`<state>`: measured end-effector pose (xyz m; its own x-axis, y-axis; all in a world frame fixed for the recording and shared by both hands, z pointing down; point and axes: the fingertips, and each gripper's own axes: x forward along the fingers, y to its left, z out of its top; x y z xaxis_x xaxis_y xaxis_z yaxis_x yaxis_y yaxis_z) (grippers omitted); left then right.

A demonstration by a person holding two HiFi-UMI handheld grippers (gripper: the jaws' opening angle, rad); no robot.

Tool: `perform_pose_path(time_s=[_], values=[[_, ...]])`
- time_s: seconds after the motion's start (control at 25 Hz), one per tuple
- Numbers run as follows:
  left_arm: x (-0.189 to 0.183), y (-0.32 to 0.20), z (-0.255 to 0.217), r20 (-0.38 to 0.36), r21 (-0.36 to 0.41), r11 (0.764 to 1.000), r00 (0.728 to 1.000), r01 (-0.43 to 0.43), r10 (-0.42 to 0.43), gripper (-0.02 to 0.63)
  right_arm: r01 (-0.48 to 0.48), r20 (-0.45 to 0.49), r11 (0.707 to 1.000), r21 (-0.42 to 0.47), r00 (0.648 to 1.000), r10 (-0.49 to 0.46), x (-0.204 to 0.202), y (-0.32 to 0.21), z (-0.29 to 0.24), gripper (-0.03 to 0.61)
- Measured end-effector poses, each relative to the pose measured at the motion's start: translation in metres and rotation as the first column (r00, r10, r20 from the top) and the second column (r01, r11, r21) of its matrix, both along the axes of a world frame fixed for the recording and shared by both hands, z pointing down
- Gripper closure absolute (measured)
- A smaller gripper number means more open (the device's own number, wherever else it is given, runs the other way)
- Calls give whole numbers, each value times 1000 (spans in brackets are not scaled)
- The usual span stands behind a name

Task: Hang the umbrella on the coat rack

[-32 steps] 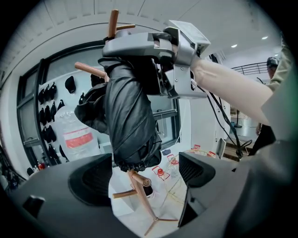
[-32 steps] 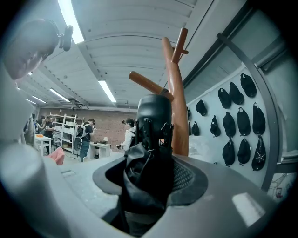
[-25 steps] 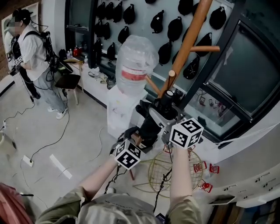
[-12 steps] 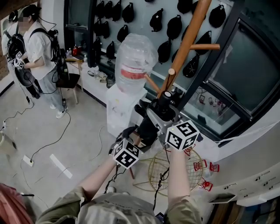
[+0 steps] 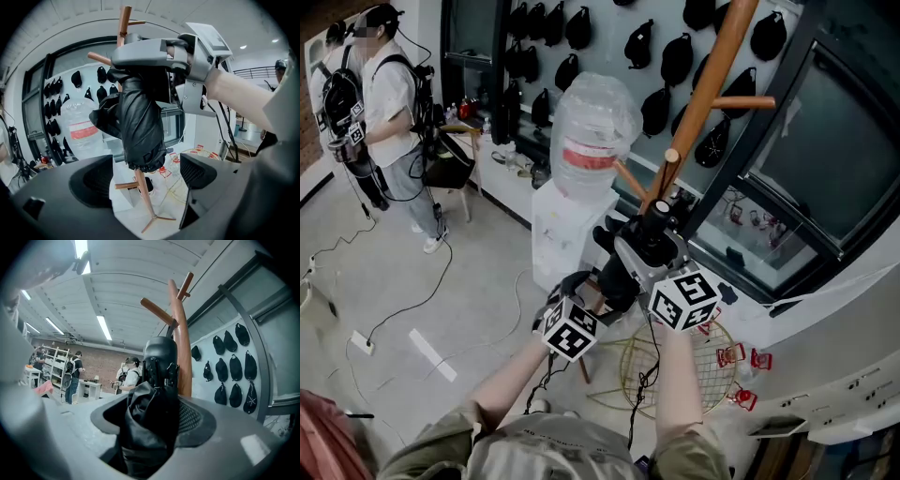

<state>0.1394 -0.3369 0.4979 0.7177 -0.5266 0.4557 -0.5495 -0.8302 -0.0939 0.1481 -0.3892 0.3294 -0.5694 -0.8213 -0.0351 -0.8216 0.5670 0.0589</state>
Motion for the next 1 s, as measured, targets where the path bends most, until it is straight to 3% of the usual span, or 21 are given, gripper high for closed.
perform_pose_path(time_s=[0.32,0.68,1.0], values=[[-2,1,0,-3,9,1000,1000,9,-9,164,-34,18,998,45,999,33,7,11,-2,241],[-7,4,-8,-30,48,998,999,38,-37,164,-93,83,992,80,993,86,24,32,-1,239],[-26,12,-11,-99,72,992,991,102,-94,164,-167,135,977,132,980,149,42,64,10,239]])
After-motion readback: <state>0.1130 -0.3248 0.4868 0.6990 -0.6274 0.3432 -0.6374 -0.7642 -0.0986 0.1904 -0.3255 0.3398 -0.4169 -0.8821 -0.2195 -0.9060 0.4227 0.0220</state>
